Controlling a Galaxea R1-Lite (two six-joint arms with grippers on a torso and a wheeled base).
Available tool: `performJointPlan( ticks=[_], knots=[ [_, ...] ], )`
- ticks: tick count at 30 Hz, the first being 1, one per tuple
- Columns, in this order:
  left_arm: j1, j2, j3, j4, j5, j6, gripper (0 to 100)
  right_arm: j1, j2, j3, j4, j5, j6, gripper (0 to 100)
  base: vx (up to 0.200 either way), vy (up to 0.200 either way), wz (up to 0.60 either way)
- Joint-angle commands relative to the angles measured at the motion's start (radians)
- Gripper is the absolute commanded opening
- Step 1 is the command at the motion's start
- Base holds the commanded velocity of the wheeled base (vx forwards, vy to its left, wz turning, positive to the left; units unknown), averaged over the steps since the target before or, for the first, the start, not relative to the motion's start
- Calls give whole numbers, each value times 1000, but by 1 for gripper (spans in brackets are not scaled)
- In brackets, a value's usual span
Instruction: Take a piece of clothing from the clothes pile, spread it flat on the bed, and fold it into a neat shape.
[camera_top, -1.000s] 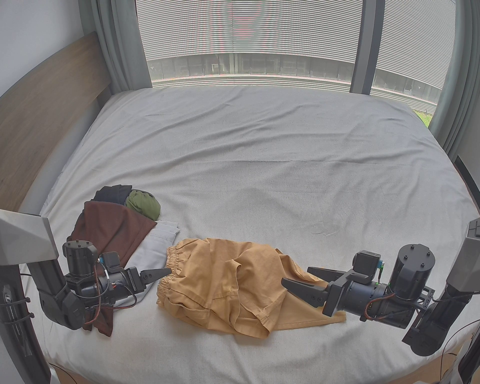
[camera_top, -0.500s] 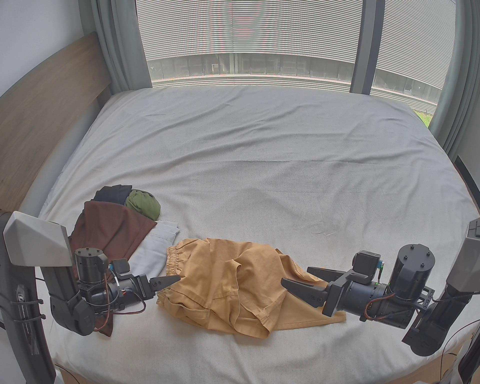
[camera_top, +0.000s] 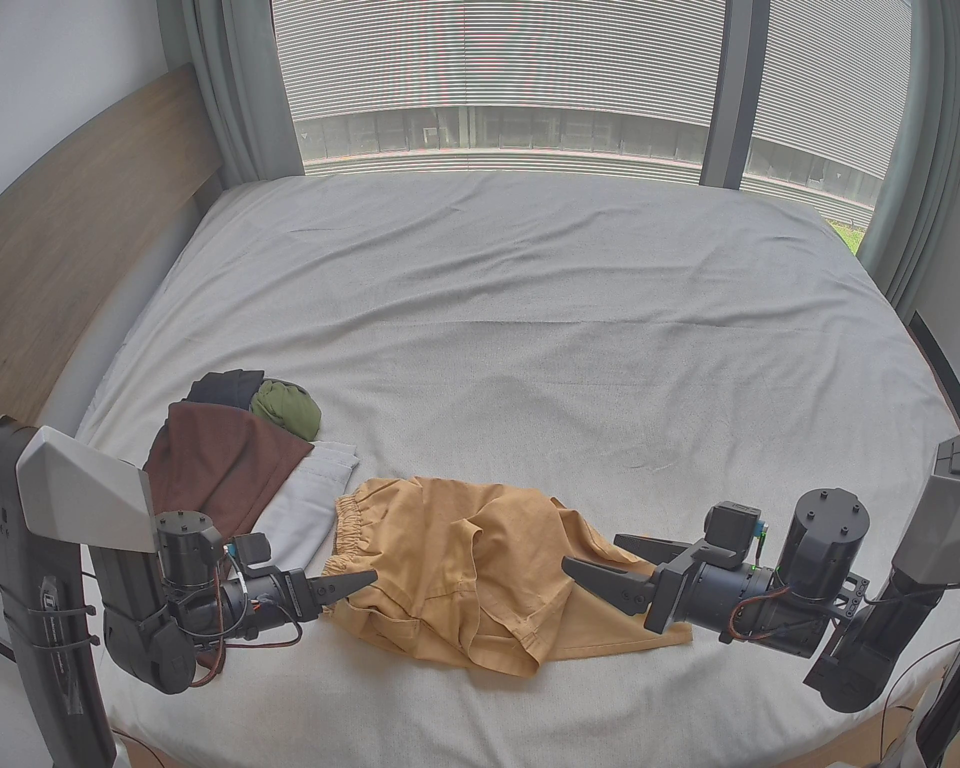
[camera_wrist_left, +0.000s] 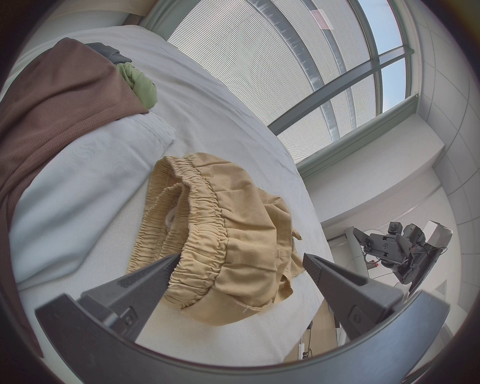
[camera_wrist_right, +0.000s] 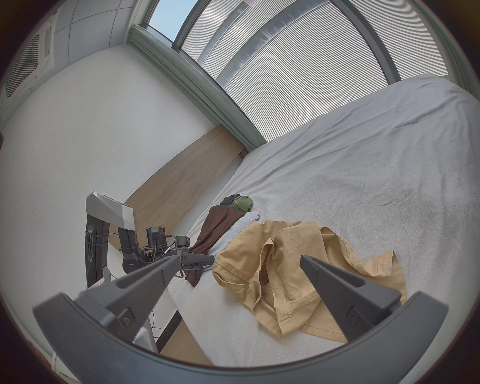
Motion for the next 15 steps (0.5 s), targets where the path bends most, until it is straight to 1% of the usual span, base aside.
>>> performJointPlan(
  ticks=[1, 8, 15],
  knots=[
    [-11, -33, 25, -3, -6, 1, 100, -1, 2, 0, 1, 1, 0, 100, 0, 0, 0],
    [-47, -41, 34, -4, -21, 5, 100, -3, 6, -2, -1, -1, 0, 100, 0, 0, 0],
    [-48, -74, 37, -4, -53, 2, 100, -3, 8, -3, 1, -2, 0, 100, 0, 0, 0]
  ],
)
